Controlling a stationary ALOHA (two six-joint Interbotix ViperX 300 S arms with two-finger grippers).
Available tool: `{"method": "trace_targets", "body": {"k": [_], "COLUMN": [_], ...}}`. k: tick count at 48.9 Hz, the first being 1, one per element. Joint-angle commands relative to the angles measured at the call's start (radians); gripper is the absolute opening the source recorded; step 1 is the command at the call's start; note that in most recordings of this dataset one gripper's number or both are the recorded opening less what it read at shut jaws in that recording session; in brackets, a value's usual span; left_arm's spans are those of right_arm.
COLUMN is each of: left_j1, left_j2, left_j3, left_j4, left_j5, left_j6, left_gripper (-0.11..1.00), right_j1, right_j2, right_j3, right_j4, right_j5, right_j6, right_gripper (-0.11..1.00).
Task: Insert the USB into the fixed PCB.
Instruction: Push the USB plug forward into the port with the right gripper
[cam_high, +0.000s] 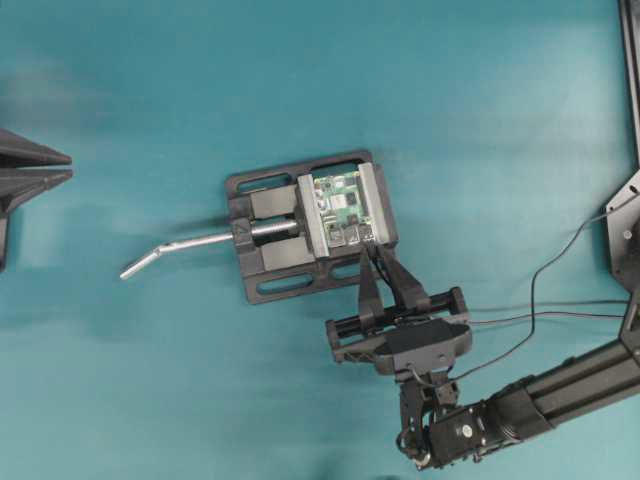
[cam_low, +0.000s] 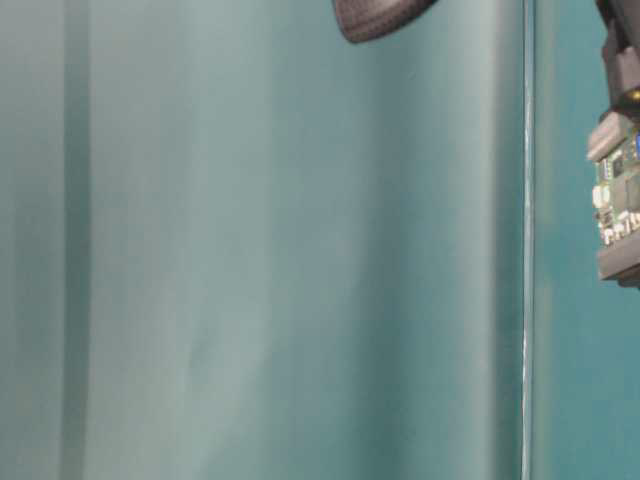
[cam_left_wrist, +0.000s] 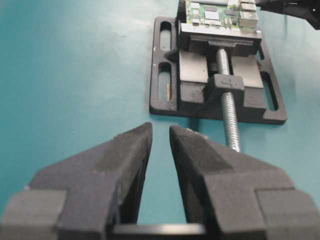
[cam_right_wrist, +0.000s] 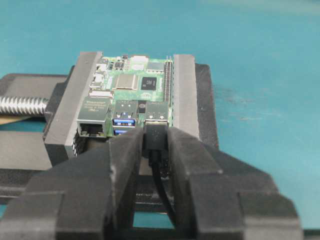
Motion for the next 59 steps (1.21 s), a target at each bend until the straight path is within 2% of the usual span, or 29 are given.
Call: {"method": "trace_targets", "body": {"k": [1,59], "left_j1": [0.002,0.002], "left_j2": [0.008,0.008], "left_j3": [-0.028,-0.028], "left_j4": [0.003,0.003], "left_j5": [-0.006,-0.006], "left_j6": [-0.002,-0.002], "left_gripper": [0.28,0.28], "right_j1": [-0.069,-0.043], "right_j2": [-0.041,-0.041], "right_j3": [0.006,0.017], "right_j4": [-0.008,-0.008], "right_j5": [-0.003,-0.003], "right_j6": [0.000,0.011], "right_gripper": [0.21,0.21]}}
